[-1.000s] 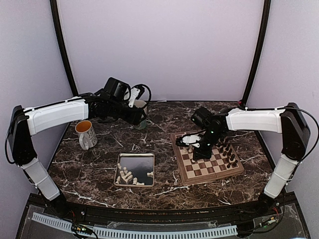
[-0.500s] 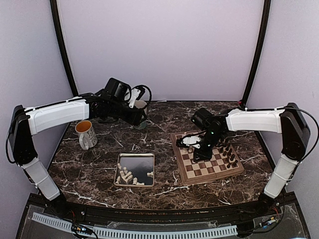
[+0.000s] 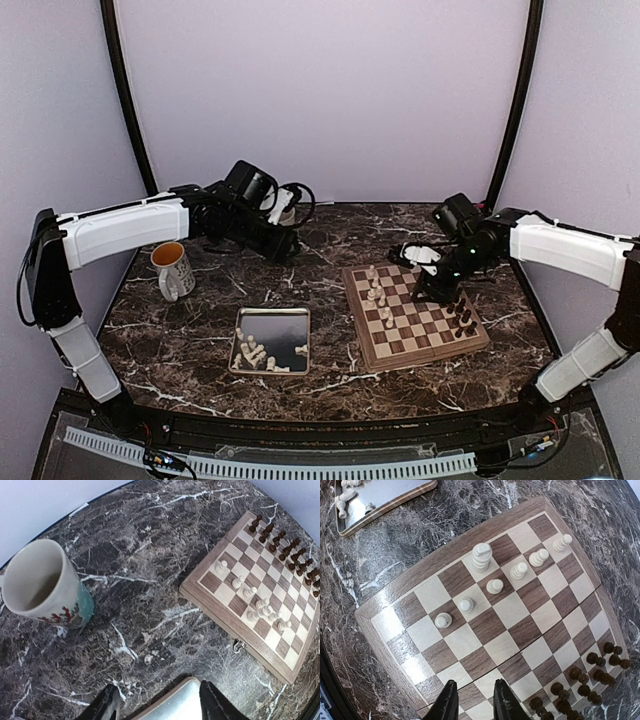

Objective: Set up the chess pieces on the board
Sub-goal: Pick up the rook from the storage box.

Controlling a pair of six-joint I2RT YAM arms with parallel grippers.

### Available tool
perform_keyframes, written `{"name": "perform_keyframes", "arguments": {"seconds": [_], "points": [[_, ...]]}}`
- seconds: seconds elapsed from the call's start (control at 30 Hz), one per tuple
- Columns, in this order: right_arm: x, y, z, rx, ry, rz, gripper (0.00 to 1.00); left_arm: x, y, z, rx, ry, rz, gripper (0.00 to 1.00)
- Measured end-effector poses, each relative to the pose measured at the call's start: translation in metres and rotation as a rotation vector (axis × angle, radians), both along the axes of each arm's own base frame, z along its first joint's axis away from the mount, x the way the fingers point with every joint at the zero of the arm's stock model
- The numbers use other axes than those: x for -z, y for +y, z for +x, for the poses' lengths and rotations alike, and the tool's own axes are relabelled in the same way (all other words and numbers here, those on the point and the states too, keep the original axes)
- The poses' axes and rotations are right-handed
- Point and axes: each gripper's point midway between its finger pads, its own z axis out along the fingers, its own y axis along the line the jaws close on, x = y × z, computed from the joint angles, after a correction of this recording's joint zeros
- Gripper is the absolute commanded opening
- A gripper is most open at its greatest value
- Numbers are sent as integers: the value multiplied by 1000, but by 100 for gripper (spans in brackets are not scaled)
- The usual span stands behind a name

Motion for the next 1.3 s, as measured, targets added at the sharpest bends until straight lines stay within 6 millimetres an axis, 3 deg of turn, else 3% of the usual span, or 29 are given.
{"name": "perform_keyframes", "arguments": {"seconds": [0.17,0.37,0.57,0.8,1.03,1.3], "points": [[7,-20,-3,68,-3,65,26,32,13,-28,-49,134,37,52],[15,-23,-3,92,13,125,27,82,59,-81,-143,350,174,49],[8,-17,1,82,-19,168,27,97,77,-113,-162,446,264,50],[6,-19,-2,81,-39,177,29,115,77,-129,-138,526,318,48],[4,-20,-1,84,-57,179,29,148,78,-144,-114,602,428,37],[4,-20,0,84,-59,180,29,158,78,-146,-107,614,457,28]]}}
